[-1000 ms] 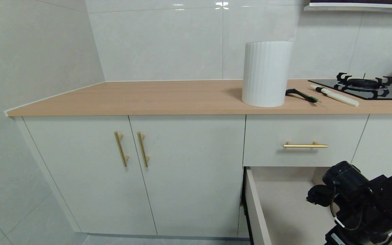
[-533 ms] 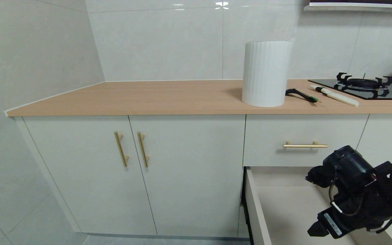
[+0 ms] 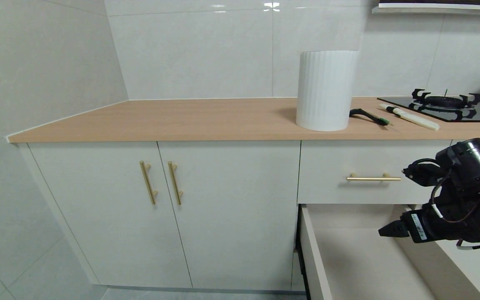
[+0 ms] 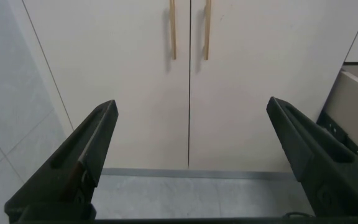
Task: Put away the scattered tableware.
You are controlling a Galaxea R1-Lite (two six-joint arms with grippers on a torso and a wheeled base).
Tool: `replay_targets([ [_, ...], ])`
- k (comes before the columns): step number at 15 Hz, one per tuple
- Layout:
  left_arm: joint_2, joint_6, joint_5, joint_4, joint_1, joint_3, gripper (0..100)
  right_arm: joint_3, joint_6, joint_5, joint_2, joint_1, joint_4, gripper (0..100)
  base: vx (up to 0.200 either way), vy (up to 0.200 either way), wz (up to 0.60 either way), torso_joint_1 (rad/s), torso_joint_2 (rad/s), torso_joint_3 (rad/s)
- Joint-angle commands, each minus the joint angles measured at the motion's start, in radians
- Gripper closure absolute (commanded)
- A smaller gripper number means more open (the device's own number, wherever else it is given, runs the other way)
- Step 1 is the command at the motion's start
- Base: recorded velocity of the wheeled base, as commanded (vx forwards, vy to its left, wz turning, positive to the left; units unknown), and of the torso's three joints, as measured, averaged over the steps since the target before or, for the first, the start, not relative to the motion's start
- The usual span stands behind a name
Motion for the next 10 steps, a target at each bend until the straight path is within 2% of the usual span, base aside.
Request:
replay_targets([
  [1,0.000,0.001,0.000,0.000,0.000,0.000,0,-0.001,-0.001,-0.001,-0.014,-0.004,-0.002,0,0.000,0.000,0.00,0.000,0.00,0.000],
  [4,0.000,0.000,0.000,0.000,0.000,0.000,0,0.001,0.001,-0.001,-0.016,-0.004,-0.002,0,0.000,0.000,0.00,0.015,-0.07,-0.050],
  [7,0.000,0.000,0.000,0.000,0.000,0.000,0,0.001,-0.001,-0.001,-0.016,-0.004,-0.002,0,0.000,0.000,0.00,0.069,-0.25,-0.256],
  [10,0.000,0.001,0.000,0.000,-0.001,0.000,0,0.001,-0.001,-0.001,-0.016,-0.004,-0.002,0,0.000,0.000,0.00,0.175,-0.53,-0.289],
])
